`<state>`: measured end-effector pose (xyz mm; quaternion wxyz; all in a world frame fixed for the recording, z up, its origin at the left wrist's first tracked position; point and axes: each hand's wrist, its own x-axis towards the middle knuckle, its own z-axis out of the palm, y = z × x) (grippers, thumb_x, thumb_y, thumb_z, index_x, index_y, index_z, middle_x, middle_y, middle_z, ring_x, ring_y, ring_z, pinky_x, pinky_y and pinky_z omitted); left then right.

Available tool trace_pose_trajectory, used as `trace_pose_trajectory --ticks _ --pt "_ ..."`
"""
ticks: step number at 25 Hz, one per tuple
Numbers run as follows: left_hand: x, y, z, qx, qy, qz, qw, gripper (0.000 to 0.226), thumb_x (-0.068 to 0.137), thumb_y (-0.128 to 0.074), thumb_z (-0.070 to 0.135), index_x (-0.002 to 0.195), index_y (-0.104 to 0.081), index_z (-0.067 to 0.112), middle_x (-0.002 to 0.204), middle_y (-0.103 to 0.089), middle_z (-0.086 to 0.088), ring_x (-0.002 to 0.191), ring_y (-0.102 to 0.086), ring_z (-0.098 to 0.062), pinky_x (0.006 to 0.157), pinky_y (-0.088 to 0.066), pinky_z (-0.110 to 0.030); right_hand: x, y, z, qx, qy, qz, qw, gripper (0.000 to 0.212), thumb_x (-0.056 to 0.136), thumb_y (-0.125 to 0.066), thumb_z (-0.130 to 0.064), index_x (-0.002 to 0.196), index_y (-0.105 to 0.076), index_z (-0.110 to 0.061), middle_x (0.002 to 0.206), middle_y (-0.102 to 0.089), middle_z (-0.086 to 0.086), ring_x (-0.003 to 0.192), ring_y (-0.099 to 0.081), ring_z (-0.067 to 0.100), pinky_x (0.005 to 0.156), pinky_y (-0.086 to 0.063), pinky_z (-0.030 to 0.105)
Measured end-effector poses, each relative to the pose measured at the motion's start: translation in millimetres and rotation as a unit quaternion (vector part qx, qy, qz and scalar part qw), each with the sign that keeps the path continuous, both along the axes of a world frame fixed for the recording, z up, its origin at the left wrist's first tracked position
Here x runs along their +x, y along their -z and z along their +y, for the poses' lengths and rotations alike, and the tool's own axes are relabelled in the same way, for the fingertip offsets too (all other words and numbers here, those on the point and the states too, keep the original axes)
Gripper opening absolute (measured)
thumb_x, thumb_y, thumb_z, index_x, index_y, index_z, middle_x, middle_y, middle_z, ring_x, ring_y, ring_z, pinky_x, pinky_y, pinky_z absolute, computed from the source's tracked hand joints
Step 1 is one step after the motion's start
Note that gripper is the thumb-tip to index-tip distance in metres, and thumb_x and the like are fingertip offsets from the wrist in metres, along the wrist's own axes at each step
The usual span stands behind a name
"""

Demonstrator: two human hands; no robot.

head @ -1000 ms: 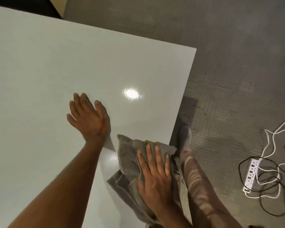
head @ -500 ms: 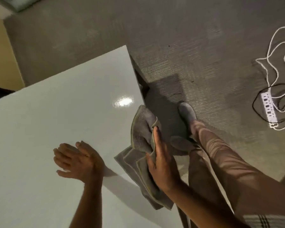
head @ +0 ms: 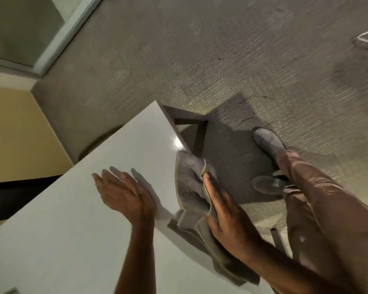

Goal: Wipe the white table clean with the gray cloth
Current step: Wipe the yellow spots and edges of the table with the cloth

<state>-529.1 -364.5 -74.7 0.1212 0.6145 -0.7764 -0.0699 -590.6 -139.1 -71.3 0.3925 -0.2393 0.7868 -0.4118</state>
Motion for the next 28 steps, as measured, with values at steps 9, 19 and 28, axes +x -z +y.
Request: trace_pose_trajectory --ticks 9,19,28 --pt "-35 8 -28 0.045 -0.084 -0.054 0.994 0.063 0.107 -0.029 0.042 0.160 -0.032 0.007 0.172 -0.025 -0.012 0.159 -0.023 -0.032 0.126 -0.019 -0.053 -118 13 -159 -0.083 0.006 0.005 0.997 0.084 0.102 -0.060 -0.012 0.169 -0.010 -0.019 0.178 -0.012 0.013 0.163 -0.022 0.028 0.127 -0.036 0.041" --pt "-37 0 -29 0.061 -0.088 -0.089 0.990 0.062 0.109 -0.030 0.042 0.160 -0.031 0.008 0.172 -0.024 -0.011 0.159 -0.022 -0.031 0.125 -0.021 -0.050 -154 15 -217 -0.073 0.012 0.048 0.996 0.069 0.106 -0.057 -0.015 0.167 -0.026 -0.014 0.171 -0.028 0.018 0.155 -0.039 0.032 0.121 -0.042 0.043" --pt "-32 2 -27 0.064 -0.086 -0.061 0.992 0.063 0.110 -0.021 0.046 0.163 -0.026 0.011 0.174 -0.019 -0.007 0.162 -0.015 -0.027 0.130 -0.014 -0.051 15 0 12 -0.029 0.060 0.011 0.998 0.092 0.098 -0.064 -0.002 0.168 -0.016 -0.036 0.171 -0.035 0.004 0.143 -0.055 0.025 0.109 -0.043 0.011"
